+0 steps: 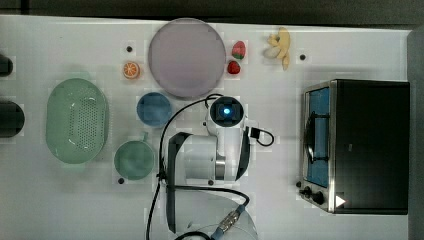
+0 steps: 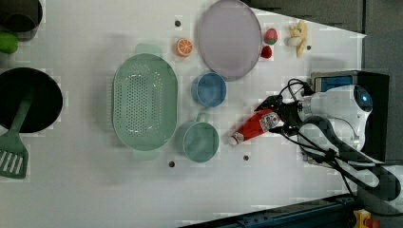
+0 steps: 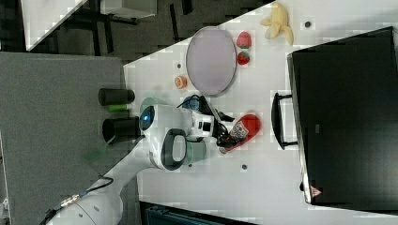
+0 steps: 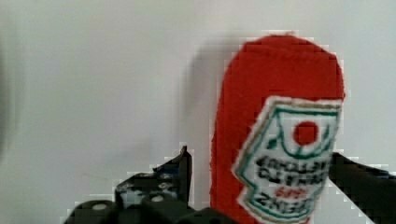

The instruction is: Pick Ketchup from oven and place it on table.

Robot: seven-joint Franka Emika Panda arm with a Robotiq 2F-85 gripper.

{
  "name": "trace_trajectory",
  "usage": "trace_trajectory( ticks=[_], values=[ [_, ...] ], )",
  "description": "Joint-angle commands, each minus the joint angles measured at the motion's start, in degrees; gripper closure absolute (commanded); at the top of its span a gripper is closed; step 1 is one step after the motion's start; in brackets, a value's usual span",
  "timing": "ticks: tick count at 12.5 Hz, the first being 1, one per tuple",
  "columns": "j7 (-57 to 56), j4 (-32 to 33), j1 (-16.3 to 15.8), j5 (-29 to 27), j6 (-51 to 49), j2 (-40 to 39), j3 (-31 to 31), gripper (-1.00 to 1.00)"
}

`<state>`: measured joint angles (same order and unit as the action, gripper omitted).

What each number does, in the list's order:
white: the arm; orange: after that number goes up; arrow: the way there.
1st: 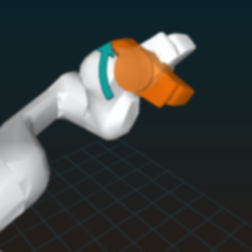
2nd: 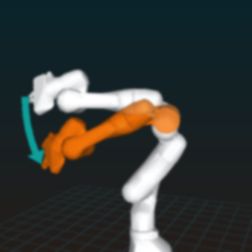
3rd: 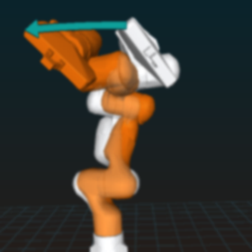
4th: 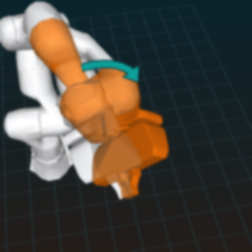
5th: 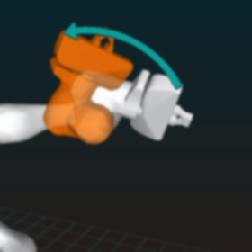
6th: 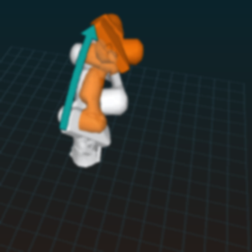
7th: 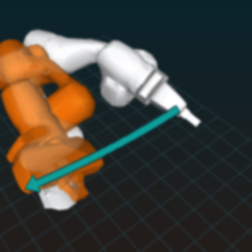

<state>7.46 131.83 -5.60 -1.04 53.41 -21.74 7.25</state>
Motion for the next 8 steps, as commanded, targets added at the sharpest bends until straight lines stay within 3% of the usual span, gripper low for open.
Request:
trace_trajectory(
  ticks=[1,5,8],
  values=[
    [3.04,-2.28,-1.27,-0.86,0.20,6.42,-0.42,-1.00],
    [3.04,-7.20,-1.24,-0.86,-11.60,18.81,0.02,-1.00],
    [3.03,-16.55,-1.27,-0.79,-27.32,26.95,-0.21,-1.00]
  ],
)
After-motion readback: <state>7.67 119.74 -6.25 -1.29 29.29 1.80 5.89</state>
